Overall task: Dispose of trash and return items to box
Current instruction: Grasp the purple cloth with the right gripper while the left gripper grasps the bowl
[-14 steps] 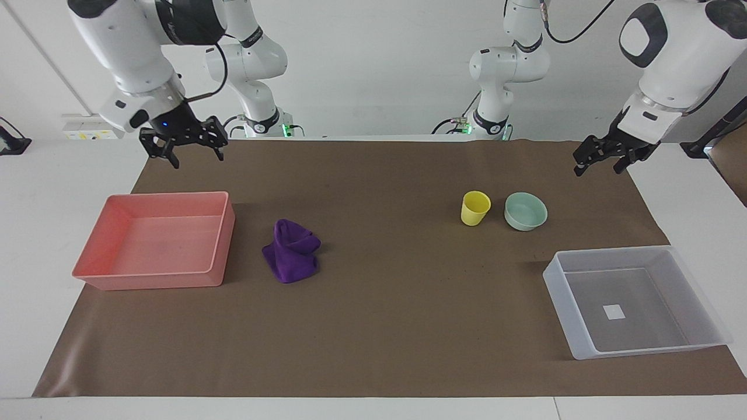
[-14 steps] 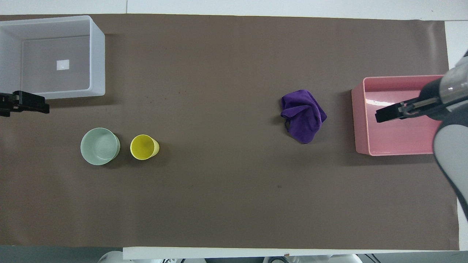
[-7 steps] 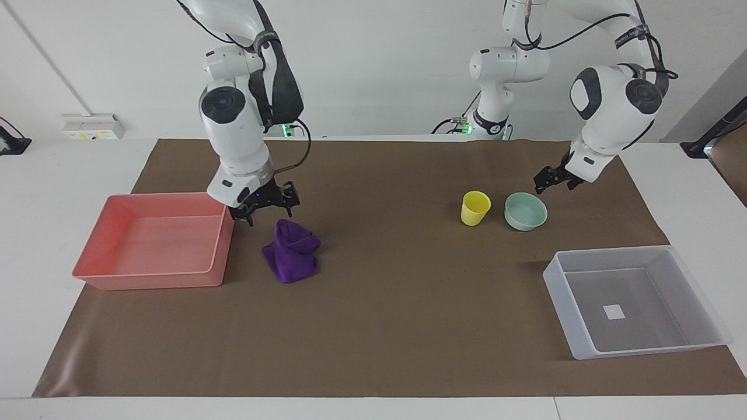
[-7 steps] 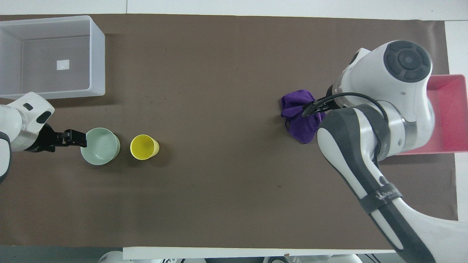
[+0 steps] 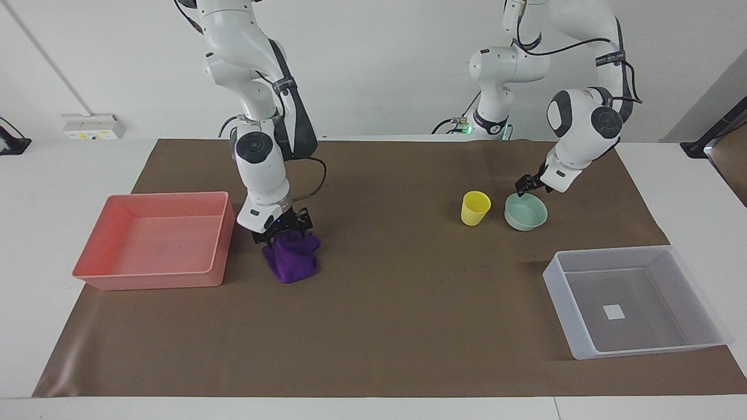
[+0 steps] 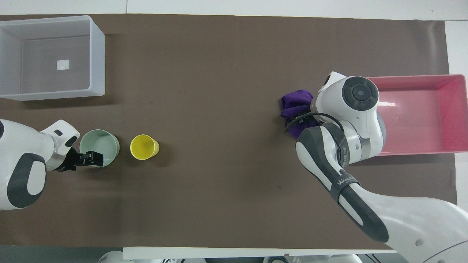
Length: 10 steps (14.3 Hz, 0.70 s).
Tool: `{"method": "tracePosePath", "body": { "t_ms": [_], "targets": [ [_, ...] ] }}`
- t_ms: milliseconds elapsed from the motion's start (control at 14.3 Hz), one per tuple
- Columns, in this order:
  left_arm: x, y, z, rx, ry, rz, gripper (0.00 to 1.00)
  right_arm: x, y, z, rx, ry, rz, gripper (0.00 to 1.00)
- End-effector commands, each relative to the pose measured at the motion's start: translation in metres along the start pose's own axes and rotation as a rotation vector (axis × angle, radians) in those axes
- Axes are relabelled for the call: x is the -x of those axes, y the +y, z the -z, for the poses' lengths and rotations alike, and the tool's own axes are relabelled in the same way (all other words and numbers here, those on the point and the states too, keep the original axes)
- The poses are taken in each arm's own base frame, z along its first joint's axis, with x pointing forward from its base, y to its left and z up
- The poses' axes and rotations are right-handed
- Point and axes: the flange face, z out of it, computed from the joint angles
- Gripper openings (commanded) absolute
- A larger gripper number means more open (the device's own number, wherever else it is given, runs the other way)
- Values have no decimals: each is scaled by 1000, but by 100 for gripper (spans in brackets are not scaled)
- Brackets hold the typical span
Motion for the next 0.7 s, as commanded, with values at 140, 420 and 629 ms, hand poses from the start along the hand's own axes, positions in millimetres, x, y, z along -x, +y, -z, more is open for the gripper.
{"method": "tracePosePath", "body": {
  "t_ms": [140,420,629],
  "targets": [
    [1,-2,2,9,31,19,0,-6,5,8,-7,23,8,3],
    [-7,0,8,9,37,18,0,-9,19,56,-10,72,-15,0],
    [-13,0,17,10,49,19,0,-3,34,113,-24,58,-41,0]
  ]
}}
